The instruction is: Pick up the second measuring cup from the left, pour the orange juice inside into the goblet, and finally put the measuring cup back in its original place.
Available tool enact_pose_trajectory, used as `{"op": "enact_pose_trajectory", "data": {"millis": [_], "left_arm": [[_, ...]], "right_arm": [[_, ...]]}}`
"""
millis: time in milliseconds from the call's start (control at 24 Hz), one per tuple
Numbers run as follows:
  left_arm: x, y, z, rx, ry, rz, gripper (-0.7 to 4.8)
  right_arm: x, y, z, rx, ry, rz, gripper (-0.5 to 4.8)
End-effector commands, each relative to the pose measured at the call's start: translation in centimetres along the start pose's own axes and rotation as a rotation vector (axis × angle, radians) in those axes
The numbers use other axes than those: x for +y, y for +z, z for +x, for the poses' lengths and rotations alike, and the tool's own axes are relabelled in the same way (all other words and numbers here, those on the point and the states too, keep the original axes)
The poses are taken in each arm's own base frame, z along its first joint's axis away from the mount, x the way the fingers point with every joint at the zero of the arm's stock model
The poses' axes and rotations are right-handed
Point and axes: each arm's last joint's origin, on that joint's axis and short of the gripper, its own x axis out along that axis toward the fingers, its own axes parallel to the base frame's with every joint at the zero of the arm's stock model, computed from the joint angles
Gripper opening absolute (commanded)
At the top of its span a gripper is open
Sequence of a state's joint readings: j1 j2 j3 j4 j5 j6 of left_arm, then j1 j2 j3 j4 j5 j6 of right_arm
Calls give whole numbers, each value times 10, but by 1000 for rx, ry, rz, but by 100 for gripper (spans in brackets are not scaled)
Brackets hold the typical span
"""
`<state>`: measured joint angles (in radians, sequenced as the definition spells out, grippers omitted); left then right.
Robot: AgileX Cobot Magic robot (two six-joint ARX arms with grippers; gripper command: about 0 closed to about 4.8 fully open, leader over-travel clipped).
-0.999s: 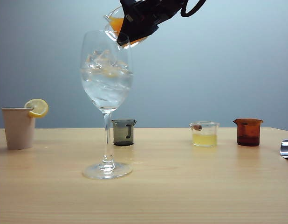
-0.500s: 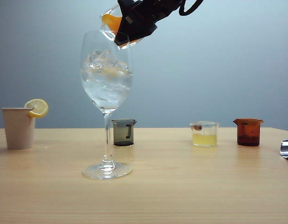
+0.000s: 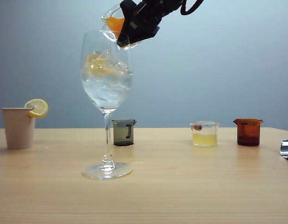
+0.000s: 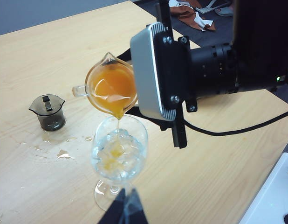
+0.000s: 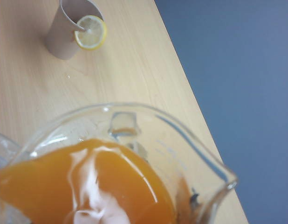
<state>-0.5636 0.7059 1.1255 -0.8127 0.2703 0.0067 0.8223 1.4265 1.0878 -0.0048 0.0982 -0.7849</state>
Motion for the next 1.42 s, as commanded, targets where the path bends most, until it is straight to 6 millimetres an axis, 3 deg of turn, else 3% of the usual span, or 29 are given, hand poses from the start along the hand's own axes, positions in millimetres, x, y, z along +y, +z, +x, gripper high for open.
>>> {"op": "enact_pose_trajectory", "data": {"millis": [42, 1416], "left_arm": [[-1, 2, -2, -13, -8, 5, -6], [-1, 2, -2, -13, -8, 5, -6]], "right_arm": [[-4, 5, -2, -33, -37, -11, 105], [-5, 8, -2, -42, -60, -118, 103]]}}
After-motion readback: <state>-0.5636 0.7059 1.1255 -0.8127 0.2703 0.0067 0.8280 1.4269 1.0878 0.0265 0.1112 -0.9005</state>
